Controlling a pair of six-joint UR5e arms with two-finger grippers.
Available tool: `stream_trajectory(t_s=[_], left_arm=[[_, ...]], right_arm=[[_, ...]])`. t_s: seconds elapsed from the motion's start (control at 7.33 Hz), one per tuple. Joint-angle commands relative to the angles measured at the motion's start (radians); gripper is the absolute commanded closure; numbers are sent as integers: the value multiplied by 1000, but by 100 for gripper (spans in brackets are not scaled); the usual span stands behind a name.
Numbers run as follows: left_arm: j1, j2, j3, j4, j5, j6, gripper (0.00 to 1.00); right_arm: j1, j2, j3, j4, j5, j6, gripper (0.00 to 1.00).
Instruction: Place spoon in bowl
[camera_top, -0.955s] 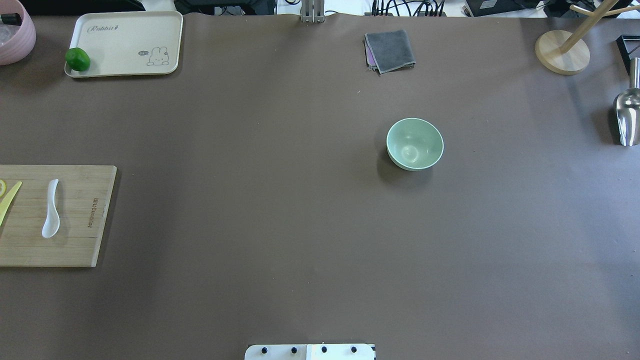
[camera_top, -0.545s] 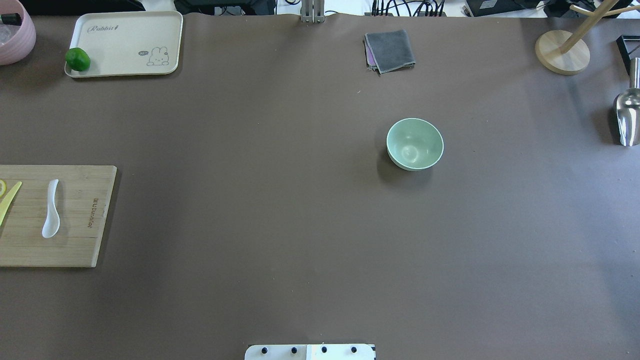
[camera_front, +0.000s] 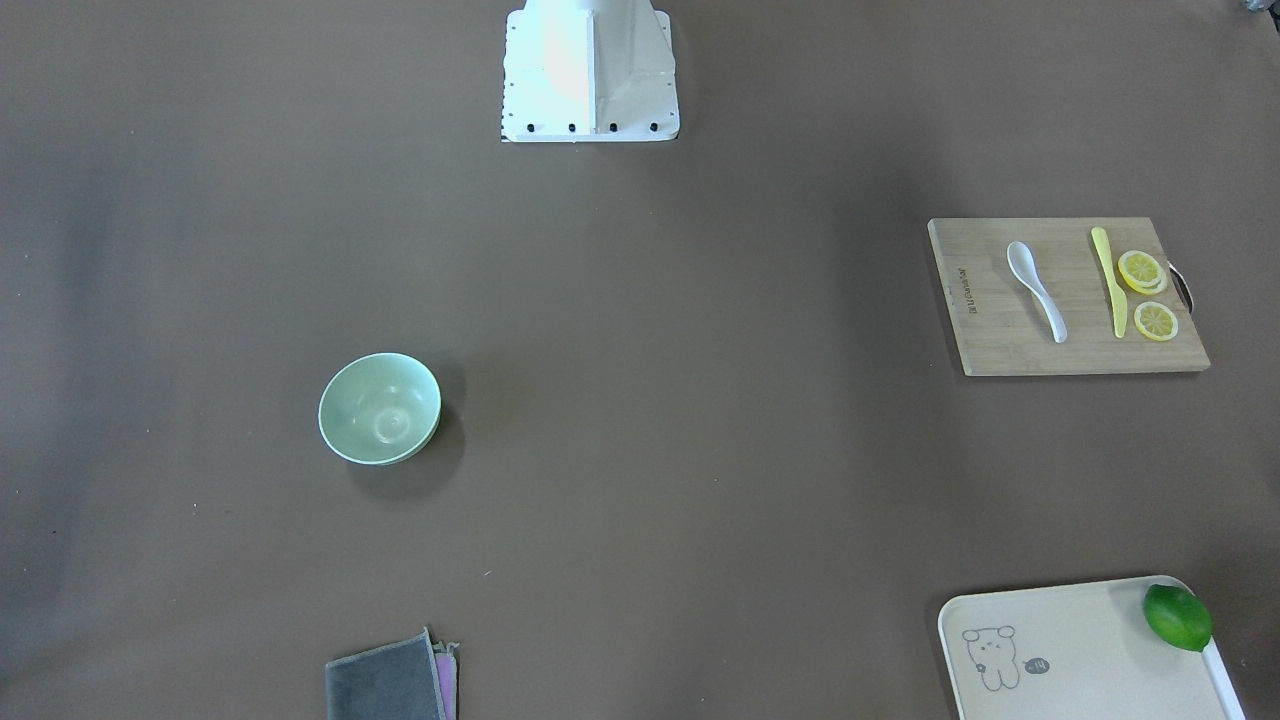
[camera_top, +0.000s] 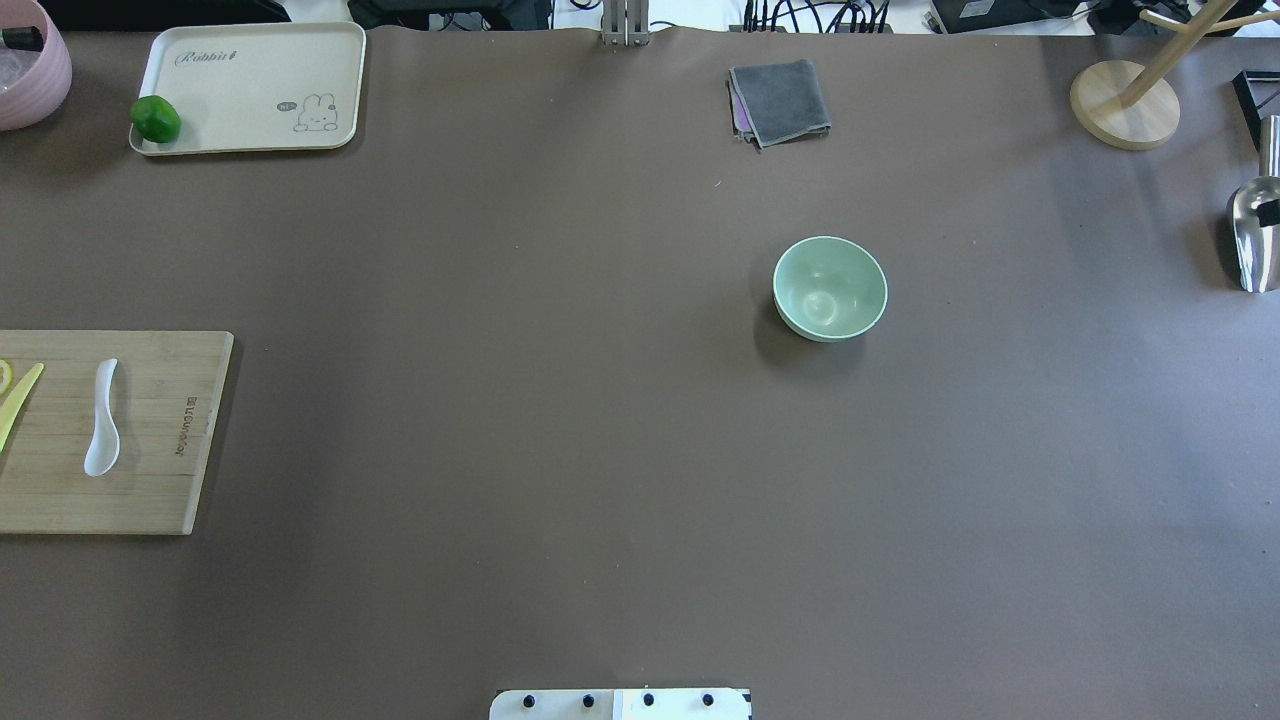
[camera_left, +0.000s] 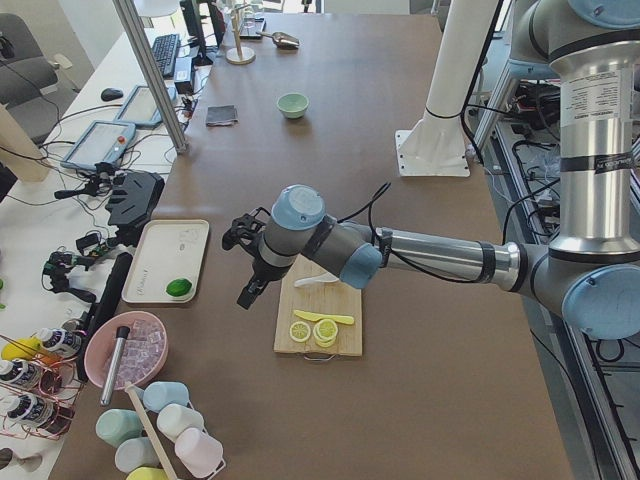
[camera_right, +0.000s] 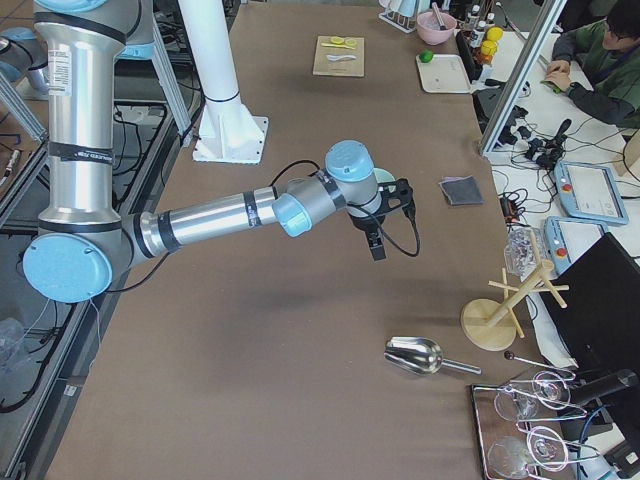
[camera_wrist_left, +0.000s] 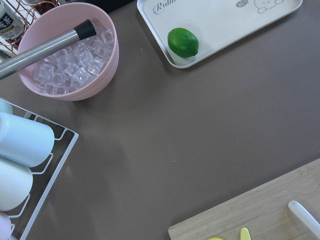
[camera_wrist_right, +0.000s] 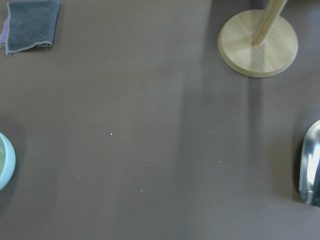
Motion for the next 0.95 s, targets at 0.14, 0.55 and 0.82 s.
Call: stream_trajectory(t_s=[0.14,0.55,0.82], left_arm=[[79,-11,31,-100,5,-139,2],[117,-23,32,-109,6,-180,2],[117,-23,32,-109,5,-180,2]], right_arm=[[-374,211,-36,2,-324,510,0],[-560,304,-113,4,-506,758,2],[-642,305,-135,5,-587,841,3]])
